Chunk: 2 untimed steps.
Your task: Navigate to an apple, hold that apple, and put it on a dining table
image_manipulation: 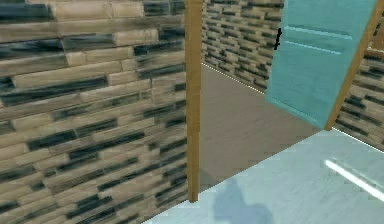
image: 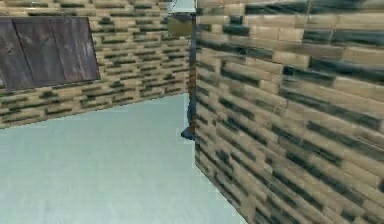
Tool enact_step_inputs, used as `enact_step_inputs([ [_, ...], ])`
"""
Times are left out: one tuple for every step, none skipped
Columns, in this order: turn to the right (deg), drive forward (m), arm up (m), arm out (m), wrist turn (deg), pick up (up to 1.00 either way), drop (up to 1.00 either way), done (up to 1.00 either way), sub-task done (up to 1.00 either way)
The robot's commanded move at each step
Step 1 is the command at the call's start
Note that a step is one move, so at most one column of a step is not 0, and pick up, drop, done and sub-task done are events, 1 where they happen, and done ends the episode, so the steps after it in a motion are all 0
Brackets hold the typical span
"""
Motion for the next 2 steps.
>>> enact_step_inputs([
  [0.0, 0.05, 0.00, 0.00, 0.0, 0.00, 0.00, 0.00, 0.00],
  [-45.0, 0.00, 0.00, 0.00, 0.0, 0.00, 0.00, 0.00, 0.00],
])
